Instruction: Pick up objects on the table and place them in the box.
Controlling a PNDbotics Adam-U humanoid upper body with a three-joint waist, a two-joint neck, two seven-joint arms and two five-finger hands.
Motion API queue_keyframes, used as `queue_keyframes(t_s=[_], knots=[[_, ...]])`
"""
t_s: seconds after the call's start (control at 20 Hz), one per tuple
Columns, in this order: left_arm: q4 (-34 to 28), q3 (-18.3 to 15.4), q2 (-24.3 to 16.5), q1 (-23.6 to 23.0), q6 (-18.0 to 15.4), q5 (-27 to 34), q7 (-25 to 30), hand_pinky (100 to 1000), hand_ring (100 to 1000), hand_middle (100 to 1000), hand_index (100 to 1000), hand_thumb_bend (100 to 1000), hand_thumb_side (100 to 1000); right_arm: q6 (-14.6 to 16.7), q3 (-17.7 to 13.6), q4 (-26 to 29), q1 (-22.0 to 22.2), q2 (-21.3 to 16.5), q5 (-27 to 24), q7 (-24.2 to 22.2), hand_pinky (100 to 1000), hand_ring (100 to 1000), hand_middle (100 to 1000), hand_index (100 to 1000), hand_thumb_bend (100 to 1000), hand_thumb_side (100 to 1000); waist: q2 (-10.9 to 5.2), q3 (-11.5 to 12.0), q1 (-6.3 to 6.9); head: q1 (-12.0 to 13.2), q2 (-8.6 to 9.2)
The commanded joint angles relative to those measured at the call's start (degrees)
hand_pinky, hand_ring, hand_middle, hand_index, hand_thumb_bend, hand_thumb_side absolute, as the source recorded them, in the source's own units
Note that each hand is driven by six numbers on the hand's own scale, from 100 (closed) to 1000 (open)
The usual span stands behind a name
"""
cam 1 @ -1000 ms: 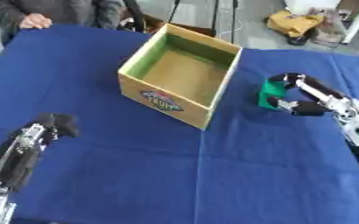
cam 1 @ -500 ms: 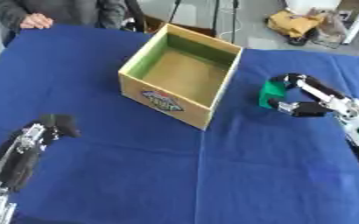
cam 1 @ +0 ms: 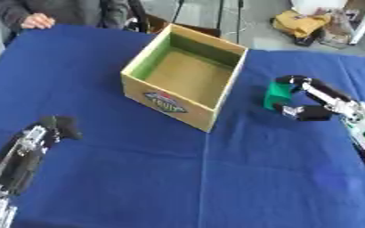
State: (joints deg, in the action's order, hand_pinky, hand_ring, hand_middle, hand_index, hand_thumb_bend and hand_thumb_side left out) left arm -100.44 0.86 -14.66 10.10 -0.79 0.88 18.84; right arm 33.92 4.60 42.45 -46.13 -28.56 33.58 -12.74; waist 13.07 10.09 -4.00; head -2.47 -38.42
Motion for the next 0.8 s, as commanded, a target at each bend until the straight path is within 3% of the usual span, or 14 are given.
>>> queue_keyframes(t_s=[0.05, 0.8], knots=[[-0.8, 0.1, -1.3, 0.7, -0.1, 0.0, 0.1, 862, 655, 575, 764, 366, 973, -0.1, -0.4, 0.8, -0.9, -2.2, -0.6, 0.5, 799, 943, 913, 980, 313, 707, -0.8, 0.0, 0.19, 0.2, 0.65], [-0.7, 0.2, -1.3, 0.8, -0.2, 0.0, 0.3, 863, 657, 576, 764, 361, 976, -0.3, -0.7, 0.9, -1.3, -2.6, -2.1, 1.3, 799, 942, 911, 981, 282, 694, -0.81, 0.1, 0.21, 0.2, 0.69]])
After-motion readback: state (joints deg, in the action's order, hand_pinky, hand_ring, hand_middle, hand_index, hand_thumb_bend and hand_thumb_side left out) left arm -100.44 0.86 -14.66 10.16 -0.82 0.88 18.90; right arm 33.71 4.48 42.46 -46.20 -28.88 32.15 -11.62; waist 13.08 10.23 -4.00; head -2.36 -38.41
